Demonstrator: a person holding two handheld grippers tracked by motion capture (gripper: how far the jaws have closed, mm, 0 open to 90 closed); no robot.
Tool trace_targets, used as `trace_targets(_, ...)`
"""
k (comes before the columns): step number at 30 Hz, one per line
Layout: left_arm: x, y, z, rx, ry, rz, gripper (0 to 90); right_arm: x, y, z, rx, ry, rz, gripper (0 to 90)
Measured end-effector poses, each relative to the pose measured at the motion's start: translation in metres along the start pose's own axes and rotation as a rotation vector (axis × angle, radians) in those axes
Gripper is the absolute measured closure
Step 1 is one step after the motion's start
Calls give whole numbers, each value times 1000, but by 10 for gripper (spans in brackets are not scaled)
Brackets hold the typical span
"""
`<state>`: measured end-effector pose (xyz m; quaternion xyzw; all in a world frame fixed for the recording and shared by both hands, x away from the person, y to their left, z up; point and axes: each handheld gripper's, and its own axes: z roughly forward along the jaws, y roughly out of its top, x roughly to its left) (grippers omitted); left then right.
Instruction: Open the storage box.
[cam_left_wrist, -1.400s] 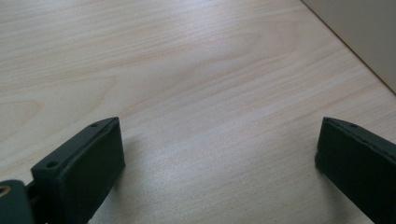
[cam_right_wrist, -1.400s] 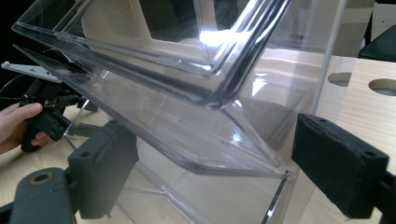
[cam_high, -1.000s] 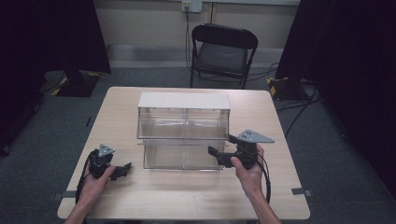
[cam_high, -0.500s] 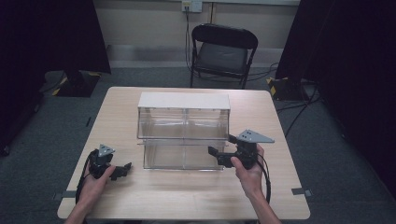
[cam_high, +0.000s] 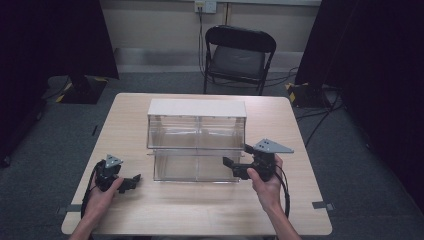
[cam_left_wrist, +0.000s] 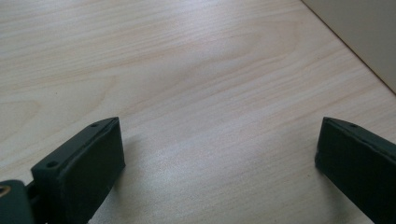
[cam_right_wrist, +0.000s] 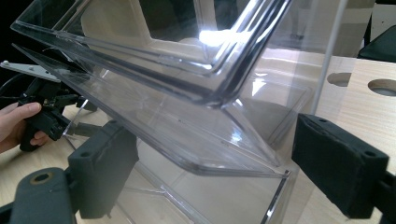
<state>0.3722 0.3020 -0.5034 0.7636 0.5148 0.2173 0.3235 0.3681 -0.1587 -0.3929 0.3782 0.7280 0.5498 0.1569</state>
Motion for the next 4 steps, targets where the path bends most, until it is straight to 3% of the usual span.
trace_targets(4,0,0,0,0,0,0,7,0,0,0,1,0,-1,136)
